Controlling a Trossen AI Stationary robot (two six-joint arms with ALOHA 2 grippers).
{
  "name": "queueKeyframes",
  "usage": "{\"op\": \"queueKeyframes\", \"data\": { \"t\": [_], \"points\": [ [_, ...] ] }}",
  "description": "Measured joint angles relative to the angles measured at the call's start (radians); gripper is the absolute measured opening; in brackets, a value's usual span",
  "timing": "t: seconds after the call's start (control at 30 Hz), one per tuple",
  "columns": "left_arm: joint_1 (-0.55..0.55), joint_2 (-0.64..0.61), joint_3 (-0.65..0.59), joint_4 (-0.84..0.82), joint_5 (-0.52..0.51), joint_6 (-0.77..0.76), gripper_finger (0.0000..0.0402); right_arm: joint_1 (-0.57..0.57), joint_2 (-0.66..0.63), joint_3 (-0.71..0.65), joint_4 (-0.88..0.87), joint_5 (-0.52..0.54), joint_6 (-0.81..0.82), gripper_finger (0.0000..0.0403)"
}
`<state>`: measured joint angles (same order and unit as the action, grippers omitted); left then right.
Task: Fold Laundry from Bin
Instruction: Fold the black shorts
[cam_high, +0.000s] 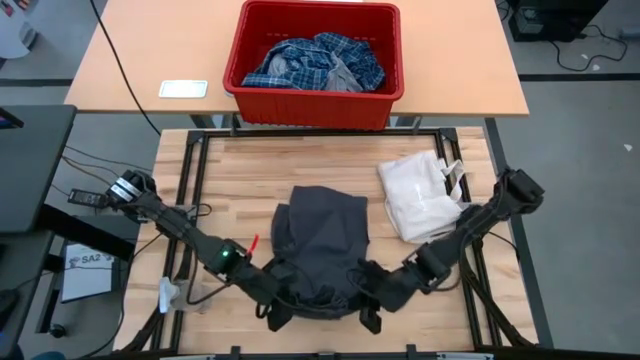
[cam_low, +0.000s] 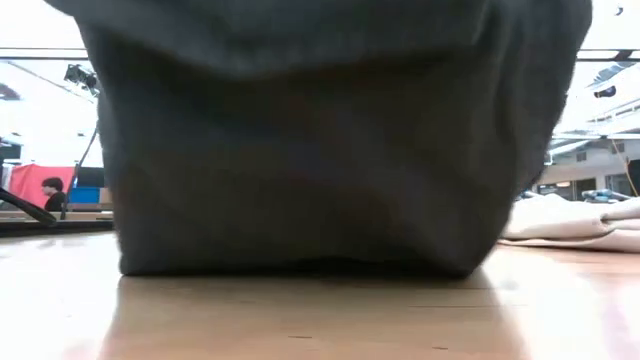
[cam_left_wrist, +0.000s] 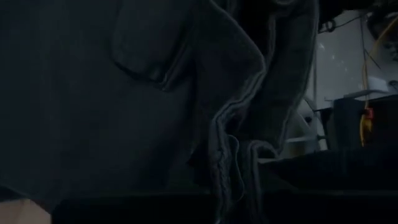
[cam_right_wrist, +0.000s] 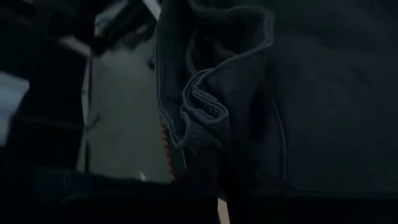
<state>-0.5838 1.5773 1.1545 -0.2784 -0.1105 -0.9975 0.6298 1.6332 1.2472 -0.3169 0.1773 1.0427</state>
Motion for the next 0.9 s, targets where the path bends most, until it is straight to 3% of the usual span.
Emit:
{"op": "queueKeyframes", "data": {
  "t": [0.23,0.47,0.6,0.9],
  "points": [
    [0.056,-0.054,0.000,-0.029,0.009,0.076,0.0012,0.034,-0.041,0.000,-0.100,0.224,0.174,0.0010],
    [0.223,-0.158,0.000,-0.122,-0.005,0.222,0.0012,-0.067,-0.129,0.000,-0.310,0.353,0.268,0.0010],
    [0.351,-0.172,0.001,-0.192,-0.023,0.356,0.0012,-0.195,-0.159,0.001,-0.443,0.327,0.223,0.0009],
    [0.667,-0.140,0.001,-0.256,0.085,0.610,0.0013,-0.499,-0.162,-0.071,-0.410,0.138,0.017,0.0009]
  ]
}}
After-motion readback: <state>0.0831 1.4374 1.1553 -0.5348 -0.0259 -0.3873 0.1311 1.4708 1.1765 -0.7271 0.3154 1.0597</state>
